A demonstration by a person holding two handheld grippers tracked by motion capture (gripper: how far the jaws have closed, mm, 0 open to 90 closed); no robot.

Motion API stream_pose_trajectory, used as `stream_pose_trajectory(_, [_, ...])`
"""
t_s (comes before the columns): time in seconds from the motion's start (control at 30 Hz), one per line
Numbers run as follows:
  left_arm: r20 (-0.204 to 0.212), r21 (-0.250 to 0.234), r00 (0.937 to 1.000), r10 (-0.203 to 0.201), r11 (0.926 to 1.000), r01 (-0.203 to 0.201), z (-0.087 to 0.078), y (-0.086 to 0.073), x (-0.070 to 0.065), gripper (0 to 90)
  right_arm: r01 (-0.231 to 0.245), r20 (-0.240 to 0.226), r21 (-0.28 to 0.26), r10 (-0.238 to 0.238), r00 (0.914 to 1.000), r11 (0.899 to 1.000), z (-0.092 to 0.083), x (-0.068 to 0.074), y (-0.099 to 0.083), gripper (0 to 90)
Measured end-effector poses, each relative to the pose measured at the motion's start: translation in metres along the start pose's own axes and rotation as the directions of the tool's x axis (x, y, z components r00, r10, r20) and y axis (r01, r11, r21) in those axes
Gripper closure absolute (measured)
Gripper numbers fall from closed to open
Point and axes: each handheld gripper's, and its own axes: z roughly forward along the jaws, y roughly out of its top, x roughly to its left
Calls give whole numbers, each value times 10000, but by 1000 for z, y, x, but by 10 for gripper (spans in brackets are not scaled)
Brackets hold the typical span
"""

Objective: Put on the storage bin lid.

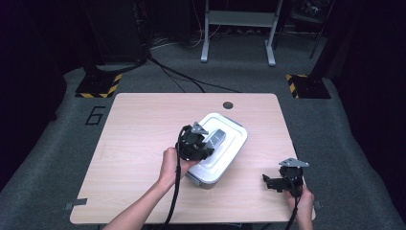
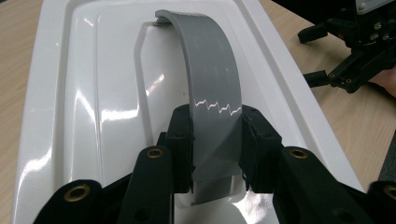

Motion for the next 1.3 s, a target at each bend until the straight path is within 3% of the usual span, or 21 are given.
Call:
stream_pose_trajectory(0.27, [-81,-41,9999,-63,10000,63,2,-2,1,664,3,1,-4,-3,10000,10000,0,0,0,0])
stream_pose_trajectory(0.43, [-406,-312,9992,0,9995,-13,-3,-2,0,479,1,0,-1,-1,10000,10000,0,0,0,0])
stream_pose_trajectory(0.6, [-390,-464,9992,12,9989,-30,-13,-4,2,324,0,2,-1,0,10000,10000,0,0,0,0])
stream_pose_trajectory(0.83, [-463,-458,9988,172,9988,-193,-30,-11,8,177,0,2,2,0,10000,10000,0,0,0,0])
stream_pose_trajectory(1.03, [-617,-602,9981,21,9982,-59,-50,-21,15,150,1,2,-1,-1,10000,10000,0,0,0,0])
stream_pose_trajectory(1.3, [-1118,-665,9934,-274,9976,200,-75,-49,35,120,2,3,-3,-2,10000,10000,0,0,0,0])
